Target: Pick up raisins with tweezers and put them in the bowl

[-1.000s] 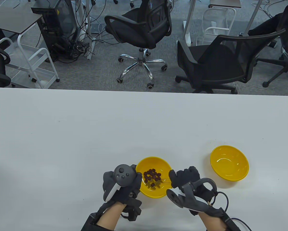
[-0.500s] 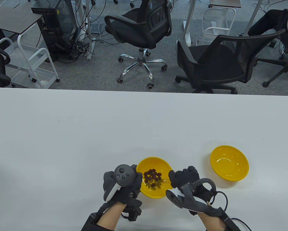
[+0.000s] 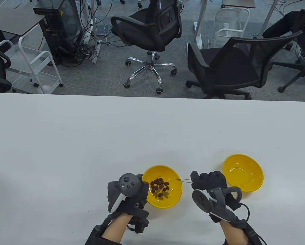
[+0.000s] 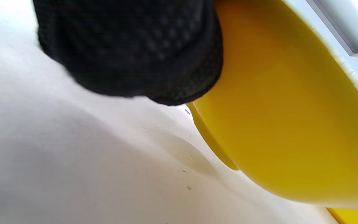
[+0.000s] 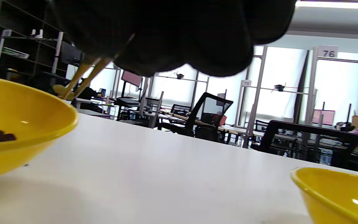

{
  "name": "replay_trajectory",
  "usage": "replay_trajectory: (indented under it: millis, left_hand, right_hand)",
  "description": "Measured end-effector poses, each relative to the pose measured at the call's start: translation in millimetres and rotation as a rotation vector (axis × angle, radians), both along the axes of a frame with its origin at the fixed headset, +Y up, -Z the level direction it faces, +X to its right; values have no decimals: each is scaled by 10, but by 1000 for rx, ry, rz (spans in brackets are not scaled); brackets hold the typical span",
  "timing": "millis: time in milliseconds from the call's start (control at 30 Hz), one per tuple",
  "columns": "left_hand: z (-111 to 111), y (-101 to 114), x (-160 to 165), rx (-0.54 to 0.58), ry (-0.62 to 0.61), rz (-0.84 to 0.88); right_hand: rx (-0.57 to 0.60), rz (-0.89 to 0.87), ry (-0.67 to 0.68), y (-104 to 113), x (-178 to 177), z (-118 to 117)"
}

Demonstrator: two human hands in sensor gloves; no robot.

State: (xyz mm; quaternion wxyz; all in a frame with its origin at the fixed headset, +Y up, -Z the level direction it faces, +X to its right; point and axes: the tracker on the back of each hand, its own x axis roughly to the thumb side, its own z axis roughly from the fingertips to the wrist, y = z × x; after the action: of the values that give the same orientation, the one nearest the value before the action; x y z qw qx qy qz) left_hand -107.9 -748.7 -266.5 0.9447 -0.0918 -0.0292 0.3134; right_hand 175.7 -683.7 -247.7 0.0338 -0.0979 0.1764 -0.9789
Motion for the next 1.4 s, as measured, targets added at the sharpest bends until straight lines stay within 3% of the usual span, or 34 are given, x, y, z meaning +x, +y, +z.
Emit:
replay_trajectory:
  millis: [400, 700, 1067, 1400]
  left_hand:
    - [-2, 5, -20, -9, 4, -8]
    - [-7, 1, -20, -15, 1, -16]
    - [-13, -4, -10, -21, -1, -8]
    - [-12, -14, -1, -28, -10, 10]
  right_hand:
    - [-63, -113, -484, -57, 927, -251]
    - [-180, -107, -672, -218, 1193, -342]
    - [-152, -97, -608, -169, 1058, -322]
    - [-214, -197, -249, -110, 401, -213]
